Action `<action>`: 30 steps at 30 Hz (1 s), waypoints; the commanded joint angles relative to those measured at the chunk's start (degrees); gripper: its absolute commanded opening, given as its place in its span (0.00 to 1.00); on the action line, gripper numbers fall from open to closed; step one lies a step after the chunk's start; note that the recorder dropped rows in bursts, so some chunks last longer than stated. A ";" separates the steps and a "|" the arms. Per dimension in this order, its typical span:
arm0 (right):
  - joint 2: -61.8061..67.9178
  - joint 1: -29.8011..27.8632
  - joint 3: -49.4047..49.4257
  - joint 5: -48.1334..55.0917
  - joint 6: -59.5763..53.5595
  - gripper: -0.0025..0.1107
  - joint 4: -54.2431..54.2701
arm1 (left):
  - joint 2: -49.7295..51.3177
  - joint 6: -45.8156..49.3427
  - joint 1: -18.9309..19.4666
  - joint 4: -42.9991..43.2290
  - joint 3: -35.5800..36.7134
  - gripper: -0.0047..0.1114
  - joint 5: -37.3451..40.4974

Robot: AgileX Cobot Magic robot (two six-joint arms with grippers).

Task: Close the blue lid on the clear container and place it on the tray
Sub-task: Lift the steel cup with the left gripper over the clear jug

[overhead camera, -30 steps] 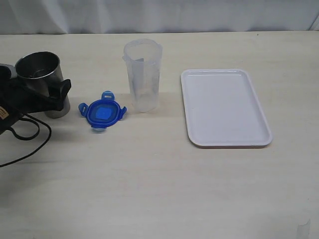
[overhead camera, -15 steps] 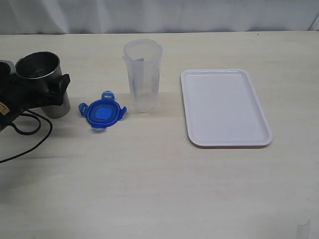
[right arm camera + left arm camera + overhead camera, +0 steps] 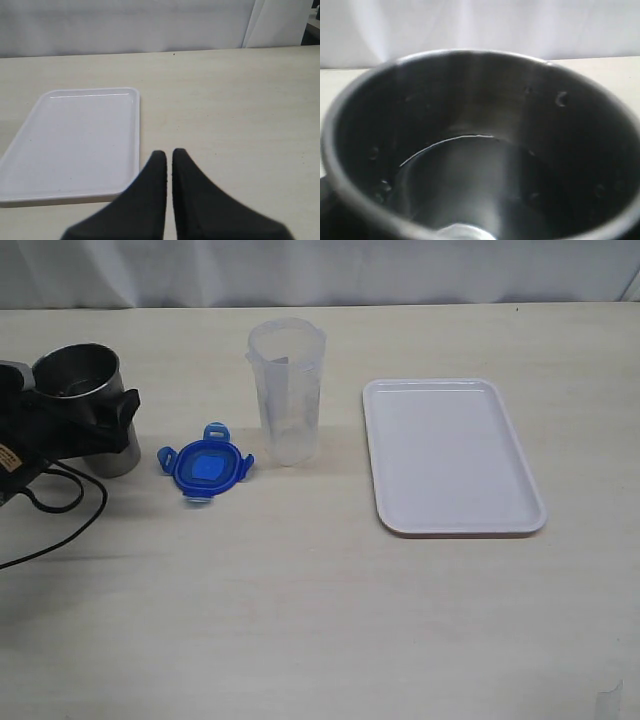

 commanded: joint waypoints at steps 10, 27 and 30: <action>-0.27 -0.25 0.12 -0.76 0.06 0.06 -0.04 | 0.10 -0.41 -0.21 6.06 -0.23 0.04 -0.69; -0.27 -0.25 0.12 -0.76 0.06 0.06 -0.04 | -2.27 -8.10 -1.89 13.60 -14.96 0.04 3.96; -0.27 -0.25 0.12 -0.76 0.06 0.06 -0.04 | -2.27 -11.36 -3.74 16.59 -22.25 0.04 10.42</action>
